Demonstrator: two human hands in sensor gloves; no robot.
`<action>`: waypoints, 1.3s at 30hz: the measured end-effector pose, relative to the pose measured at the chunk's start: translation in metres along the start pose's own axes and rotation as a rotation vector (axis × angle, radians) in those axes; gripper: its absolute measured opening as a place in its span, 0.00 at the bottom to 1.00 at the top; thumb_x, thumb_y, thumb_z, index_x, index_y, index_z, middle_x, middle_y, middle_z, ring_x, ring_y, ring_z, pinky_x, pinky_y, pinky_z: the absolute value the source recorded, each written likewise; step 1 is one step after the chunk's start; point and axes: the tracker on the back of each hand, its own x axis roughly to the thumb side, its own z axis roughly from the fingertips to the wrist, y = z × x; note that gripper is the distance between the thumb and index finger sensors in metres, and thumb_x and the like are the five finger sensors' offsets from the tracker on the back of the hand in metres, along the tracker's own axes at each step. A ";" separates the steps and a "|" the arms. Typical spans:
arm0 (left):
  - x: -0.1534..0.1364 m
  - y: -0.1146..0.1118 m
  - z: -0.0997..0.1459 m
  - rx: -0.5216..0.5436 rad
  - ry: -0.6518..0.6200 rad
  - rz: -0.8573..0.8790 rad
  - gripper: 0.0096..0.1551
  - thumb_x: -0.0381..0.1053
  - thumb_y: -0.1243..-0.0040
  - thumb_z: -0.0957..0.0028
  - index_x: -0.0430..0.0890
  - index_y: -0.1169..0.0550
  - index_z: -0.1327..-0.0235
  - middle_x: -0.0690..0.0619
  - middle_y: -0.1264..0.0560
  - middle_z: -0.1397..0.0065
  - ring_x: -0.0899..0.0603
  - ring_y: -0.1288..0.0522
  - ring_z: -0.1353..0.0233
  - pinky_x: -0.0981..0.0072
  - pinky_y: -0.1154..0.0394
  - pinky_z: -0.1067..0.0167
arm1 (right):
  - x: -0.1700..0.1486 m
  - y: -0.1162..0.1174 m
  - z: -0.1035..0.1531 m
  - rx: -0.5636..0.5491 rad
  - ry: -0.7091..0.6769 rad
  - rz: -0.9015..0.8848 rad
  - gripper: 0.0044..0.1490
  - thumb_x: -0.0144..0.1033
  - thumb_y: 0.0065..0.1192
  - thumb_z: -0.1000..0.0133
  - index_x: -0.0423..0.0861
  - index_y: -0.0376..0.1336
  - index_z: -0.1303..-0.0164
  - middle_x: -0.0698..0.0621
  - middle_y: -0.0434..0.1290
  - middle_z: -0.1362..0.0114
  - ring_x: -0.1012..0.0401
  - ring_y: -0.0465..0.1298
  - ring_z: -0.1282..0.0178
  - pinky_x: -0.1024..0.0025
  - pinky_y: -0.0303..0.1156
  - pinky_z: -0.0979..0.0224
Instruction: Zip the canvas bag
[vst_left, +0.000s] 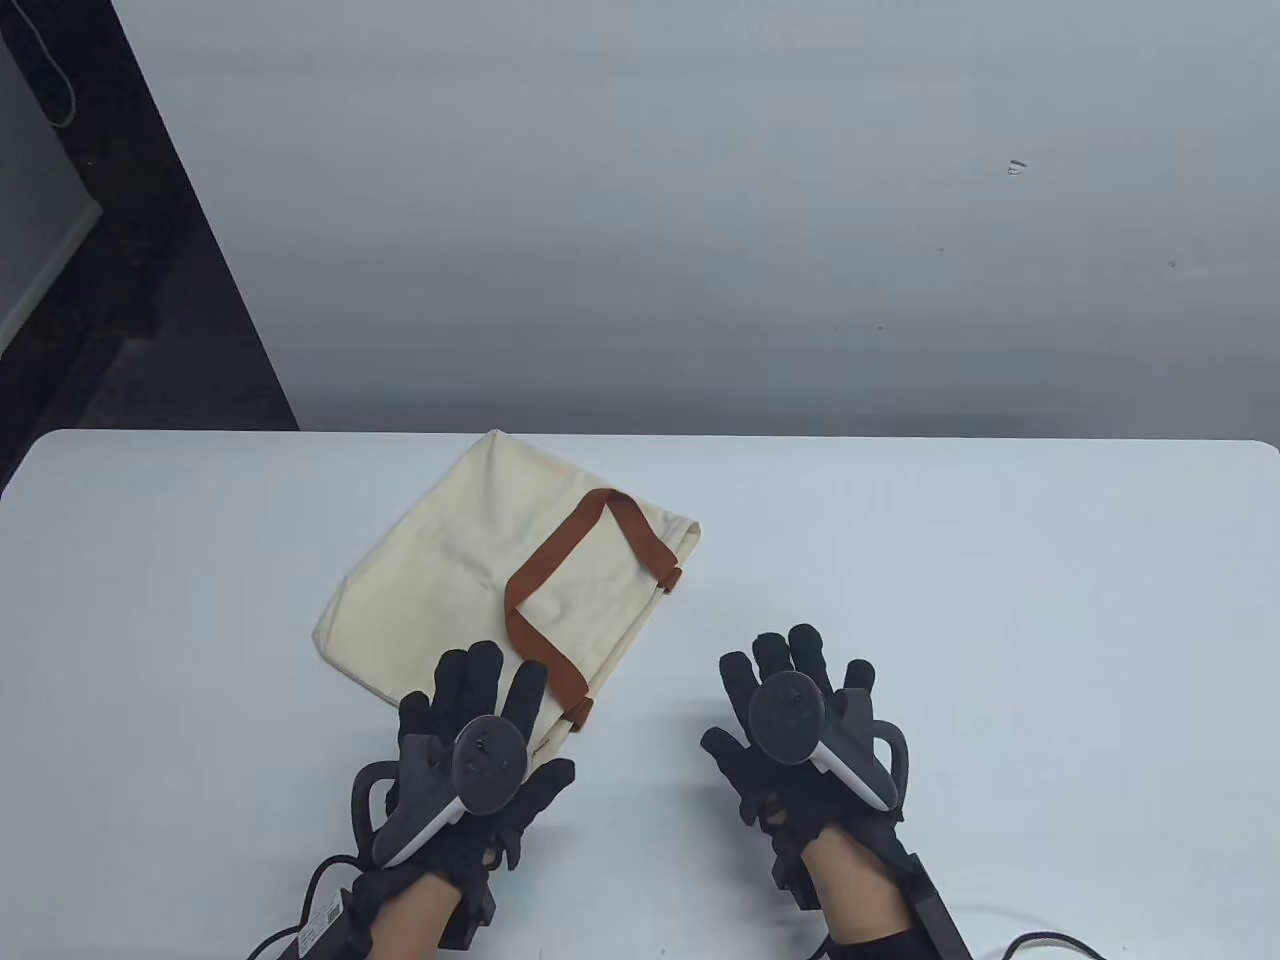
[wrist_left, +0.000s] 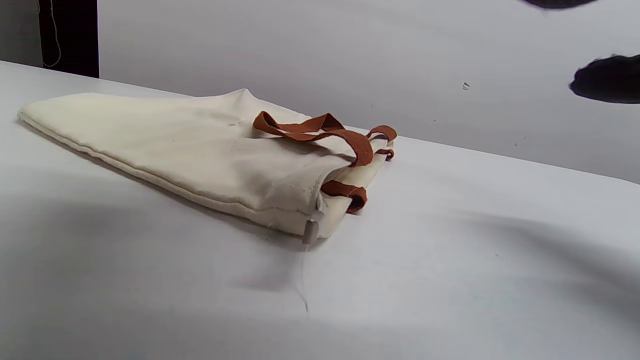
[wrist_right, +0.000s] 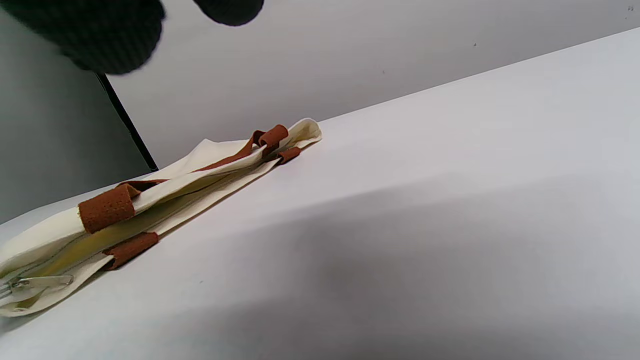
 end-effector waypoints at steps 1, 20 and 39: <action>0.000 0.000 0.000 0.000 0.002 -0.002 0.52 0.79 0.55 0.66 0.73 0.60 0.30 0.55 0.66 0.16 0.42 0.65 0.14 0.32 0.56 0.22 | 0.000 0.000 0.000 0.005 0.002 0.000 0.48 0.61 0.54 0.54 0.63 0.41 0.26 0.56 0.32 0.17 0.58 0.22 0.16 0.39 0.16 0.26; -0.011 0.012 0.002 0.104 0.036 0.060 0.50 0.78 0.54 0.65 0.72 0.56 0.29 0.55 0.62 0.15 0.42 0.61 0.13 0.32 0.53 0.22 | -0.005 -0.002 0.001 0.004 0.008 -0.035 0.48 0.61 0.54 0.54 0.62 0.41 0.26 0.55 0.34 0.17 0.56 0.24 0.16 0.37 0.18 0.26; -0.017 -0.032 -0.020 -0.191 0.283 -0.111 0.36 0.72 0.49 0.62 0.59 0.25 0.41 0.53 0.21 0.36 0.40 0.21 0.36 0.44 0.27 0.39 | -0.004 0.006 0.002 0.033 -0.001 -0.032 0.48 0.62 0.53 0.54 0.61 0.42 0.25 0.53 0.36 0.17 0.53 0.27 0.16 0.36 0.22 0.26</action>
